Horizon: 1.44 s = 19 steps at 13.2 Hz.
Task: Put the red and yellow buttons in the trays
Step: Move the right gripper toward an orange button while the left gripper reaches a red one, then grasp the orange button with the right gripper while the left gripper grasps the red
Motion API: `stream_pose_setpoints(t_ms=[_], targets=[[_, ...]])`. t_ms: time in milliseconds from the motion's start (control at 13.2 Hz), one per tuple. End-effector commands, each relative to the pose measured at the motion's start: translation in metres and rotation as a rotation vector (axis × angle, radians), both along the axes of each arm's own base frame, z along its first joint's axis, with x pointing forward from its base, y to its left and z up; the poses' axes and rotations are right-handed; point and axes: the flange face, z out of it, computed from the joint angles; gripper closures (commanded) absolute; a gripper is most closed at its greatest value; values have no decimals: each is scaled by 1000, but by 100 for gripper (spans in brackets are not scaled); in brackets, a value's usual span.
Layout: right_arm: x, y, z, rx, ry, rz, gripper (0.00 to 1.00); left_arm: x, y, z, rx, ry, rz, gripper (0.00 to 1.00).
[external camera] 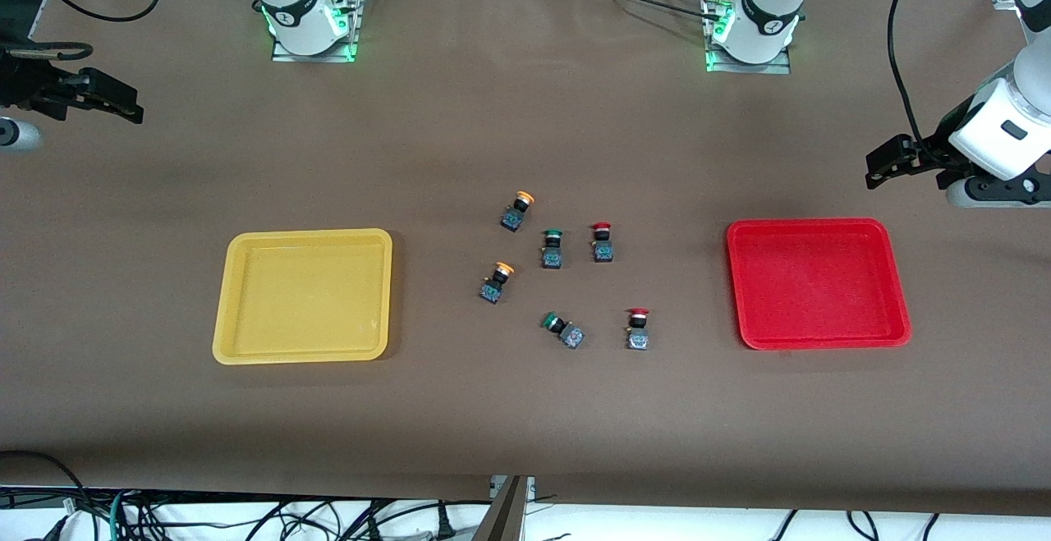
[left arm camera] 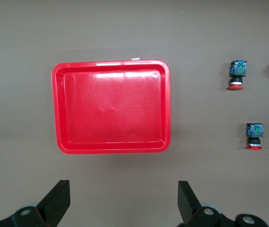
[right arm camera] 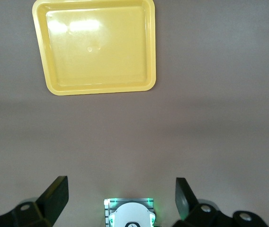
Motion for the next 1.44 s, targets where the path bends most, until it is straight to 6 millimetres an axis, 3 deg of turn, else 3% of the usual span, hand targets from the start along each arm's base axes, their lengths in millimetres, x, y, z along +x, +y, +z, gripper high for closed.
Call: stream_pose_setpoints(t_ms=[0, 378, 529, 756, 832, 983, 1134, 1210, 1361], targets=[[0, -1, 5, 4, -2, -9, 0, -2, -1, 6, -15, 2, 8, 0], [2, 1, 3, 10, -7, -15, 0, -1, -2, 4, -18, 6, 8, 0], [14, 5, -17, 24, 26, 2, 0, -1, -5, 4, -24, 8, 10, 0], [21, 11, -29, 30, 27, 14, 0, 2, -20, -6, -26, 25, -17, 0], [36, 10, -64, 30, 93, 4, 0, 2, -28, -10, -28, 44, -38, 0], [57, 16, -109, 45, 133, 9, 0, 3, -65, -33, -83, 112, -92, 0], [79, 55, -149, 62, 112, 34, 0, 16, -92, -70, -97, 159, -121, 0], [91, 65, -178, 50, 116, -25, 0, 32, -98, -90, -108, 125, -118, 0], [109, 106, -227, 45, 82, -131, 0, 76, -110, -135, -144, -25, -103, 0]])
